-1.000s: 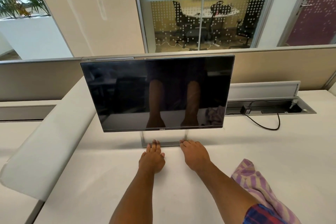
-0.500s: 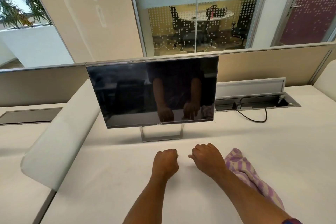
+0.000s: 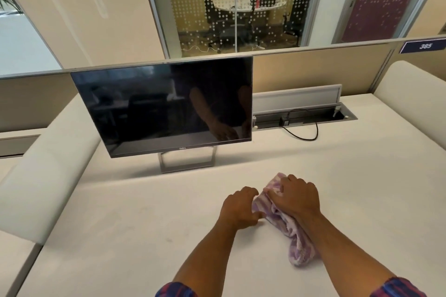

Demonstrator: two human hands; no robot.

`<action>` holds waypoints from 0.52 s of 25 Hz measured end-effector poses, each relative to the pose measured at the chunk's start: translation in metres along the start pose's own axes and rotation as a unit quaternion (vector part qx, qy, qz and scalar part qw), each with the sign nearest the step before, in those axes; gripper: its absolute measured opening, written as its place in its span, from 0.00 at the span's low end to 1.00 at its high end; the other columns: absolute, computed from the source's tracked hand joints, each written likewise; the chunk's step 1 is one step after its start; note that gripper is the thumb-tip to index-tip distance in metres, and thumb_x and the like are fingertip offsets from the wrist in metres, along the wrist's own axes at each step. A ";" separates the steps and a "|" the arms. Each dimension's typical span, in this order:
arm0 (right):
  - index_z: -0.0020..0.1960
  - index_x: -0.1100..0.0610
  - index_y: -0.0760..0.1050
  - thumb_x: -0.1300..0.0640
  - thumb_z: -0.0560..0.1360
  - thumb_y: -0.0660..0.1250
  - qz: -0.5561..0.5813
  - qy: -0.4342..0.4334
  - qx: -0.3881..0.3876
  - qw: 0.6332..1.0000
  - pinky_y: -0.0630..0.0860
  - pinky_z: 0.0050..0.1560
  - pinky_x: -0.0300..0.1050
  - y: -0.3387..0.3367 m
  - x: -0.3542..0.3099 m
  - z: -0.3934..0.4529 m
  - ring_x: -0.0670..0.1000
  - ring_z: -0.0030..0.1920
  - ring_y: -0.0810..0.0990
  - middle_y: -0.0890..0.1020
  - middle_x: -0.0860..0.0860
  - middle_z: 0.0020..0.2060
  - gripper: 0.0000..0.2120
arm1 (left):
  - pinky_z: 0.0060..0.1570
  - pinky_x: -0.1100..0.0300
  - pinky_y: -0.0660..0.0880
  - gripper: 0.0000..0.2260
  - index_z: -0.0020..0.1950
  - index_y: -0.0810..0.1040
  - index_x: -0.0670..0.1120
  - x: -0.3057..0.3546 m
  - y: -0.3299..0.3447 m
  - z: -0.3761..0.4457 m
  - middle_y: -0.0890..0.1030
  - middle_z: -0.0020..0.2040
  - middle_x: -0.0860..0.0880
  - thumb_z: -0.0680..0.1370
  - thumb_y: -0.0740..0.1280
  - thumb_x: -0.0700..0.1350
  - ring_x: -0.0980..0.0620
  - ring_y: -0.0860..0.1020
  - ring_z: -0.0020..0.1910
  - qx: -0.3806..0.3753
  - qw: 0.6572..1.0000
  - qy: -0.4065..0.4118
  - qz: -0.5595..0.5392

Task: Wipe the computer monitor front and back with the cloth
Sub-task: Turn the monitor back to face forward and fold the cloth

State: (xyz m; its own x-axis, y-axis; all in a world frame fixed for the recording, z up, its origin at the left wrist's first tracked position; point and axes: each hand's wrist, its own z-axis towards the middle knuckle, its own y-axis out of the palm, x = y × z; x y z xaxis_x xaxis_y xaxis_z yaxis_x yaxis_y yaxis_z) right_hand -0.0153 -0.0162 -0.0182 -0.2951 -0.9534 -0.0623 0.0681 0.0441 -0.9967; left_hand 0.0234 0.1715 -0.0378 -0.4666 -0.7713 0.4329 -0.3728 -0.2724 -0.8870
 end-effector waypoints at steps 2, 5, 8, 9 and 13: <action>0.56 0.47 0.75 0.28 0.74 0.55 0.052 -0.017 -0.052 0.997 0.75 0.54 0.45 -0.001 0.010 0.001 0.48 0.51 0.80 0.80 0.45 0.53 0.26 | 0.58 0.52 0.75 0.33 0.68 0.70 0.56 0.006 0.008 0.006 0.76 0.66 0.54 0.67 0.71 0.68 0.48 0.76 0.60 -0.027 0.999 0.018 0.005; 0.56 0.45 0.74 0.30 0.69 0.67 0.170 -0.046 -0.113 0.978 0.77 0.52 0.44 -0.003 0.031 0.005 0.47 0.49 0.79 0.76 0.43 0.51 0.24 | 0.58 0.51 0.74 0.33 0.72 0.69 0.56 0.013 0.013 0.014 0.77 0.65 0.49 0.70 0.71 0.64 0.45 0.76 0.60 -0.028 0.999 0.022 0.002; 0.55 0.48 0.74 0.40 0.71 0.71 0.182 -0.041 -0.128 0.974 0.76 0.50 0.45 0.007 0.048 0.008 0.50 0.49 0.79 0.73 0.45 0.53 0.19 | 0.58 0.51 0.74 0.29 0.73 0.67 0.56 0.019 0.012 0.017 0.76 0.63 0.48 0.73 0.69 0.58 0.45 0.76 0.60 -0.016 0.999 -0.003 -0.044; 0.52 0.49 0.75 0.43 0.72 0.70 0.189 -0.031 -0.116 0.975 0.75 0.48 0.45 0.010 0.050 0.008 0.51 0.48 0.78 0.74 0.46 0.51 0.14 | 0.58 0.52 0.74 0.28 0.73 0.67 0.56 0.019 0.012 0.018 0.76 0.63 0.48 0.74 0.68 0.57 0.46 0.76 0.61 -0.017 0.998 -0.007 -0.054; 0.40 0.54 0.78 0.53 0.74 0.70 0.273 0.005 -0.079 0.959 0.76 0.46 0.47 0.010 0.041 0.015 0.51 0.43 0.79 0.79 0.47 0.41 0.06 | 0.60 0.53 0.74 0.33 0.74 0.66 0.51 0.016 0.012 0.020 0.76 0.65 0.47 0.71 0.73 0.55 0.46 0.76 0.62 -0.013 0.987 -0.057 -0.150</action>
State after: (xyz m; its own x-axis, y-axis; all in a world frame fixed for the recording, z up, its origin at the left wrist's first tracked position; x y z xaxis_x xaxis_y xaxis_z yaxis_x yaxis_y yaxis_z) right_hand -0.0129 -0.0595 -0.0303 -0.2652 -0.7724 -0.5771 0.0690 0.5818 -0.8104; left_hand 0.0270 0.1447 -0.0447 -0.2383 -0.7185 0.6534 -0.5020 -0.4848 -0.7162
